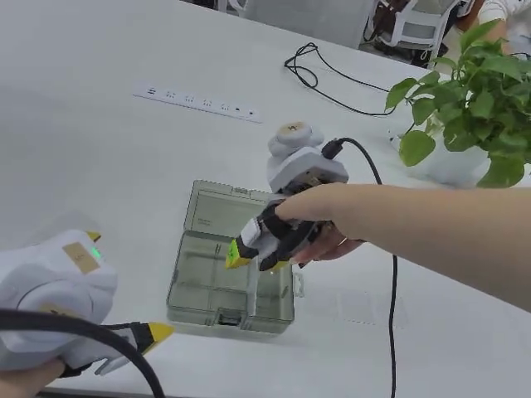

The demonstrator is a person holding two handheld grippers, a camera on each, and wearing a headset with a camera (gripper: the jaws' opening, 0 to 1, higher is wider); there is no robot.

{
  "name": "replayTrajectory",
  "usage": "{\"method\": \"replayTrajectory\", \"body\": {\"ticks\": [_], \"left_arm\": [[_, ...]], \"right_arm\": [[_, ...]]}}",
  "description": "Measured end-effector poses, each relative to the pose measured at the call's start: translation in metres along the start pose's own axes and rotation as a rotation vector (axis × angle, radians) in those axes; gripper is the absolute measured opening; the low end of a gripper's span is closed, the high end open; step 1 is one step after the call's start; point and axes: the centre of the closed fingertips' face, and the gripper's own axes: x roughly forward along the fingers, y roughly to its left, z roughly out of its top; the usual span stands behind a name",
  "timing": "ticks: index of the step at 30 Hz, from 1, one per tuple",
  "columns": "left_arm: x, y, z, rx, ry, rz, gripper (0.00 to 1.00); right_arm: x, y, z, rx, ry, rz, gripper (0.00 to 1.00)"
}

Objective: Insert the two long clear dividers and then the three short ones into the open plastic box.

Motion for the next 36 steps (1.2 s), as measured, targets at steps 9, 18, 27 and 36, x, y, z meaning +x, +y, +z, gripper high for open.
{"method": "replayTrajectory", "body": {"ticks": [9,18,27,36], "left_arm": [[0.000,0.001,0.000,-0.003,0.000,0.002,0.88],[0.001,0.001,0.000,-0.006,-0.001,0.001,0.89],[0.001,0.001,-0.001,-0.015,0.002,0.002,0.88],[0.001,-0.001,-0.003,-0.010,0.011,-0.006,0.88]], "right_arm": [[0.004,0.008,0.001,0.002,-0.038,0.050,0.63],[0.001,0.008,0.006,-0.008,-0.084,0.078,0.73],[-0.021,0.019,0.016,0.007,-0.176,0.172,0.71],[-0.055,0.013,0.024,0.007,-0.363,0.258,0.78]]}}
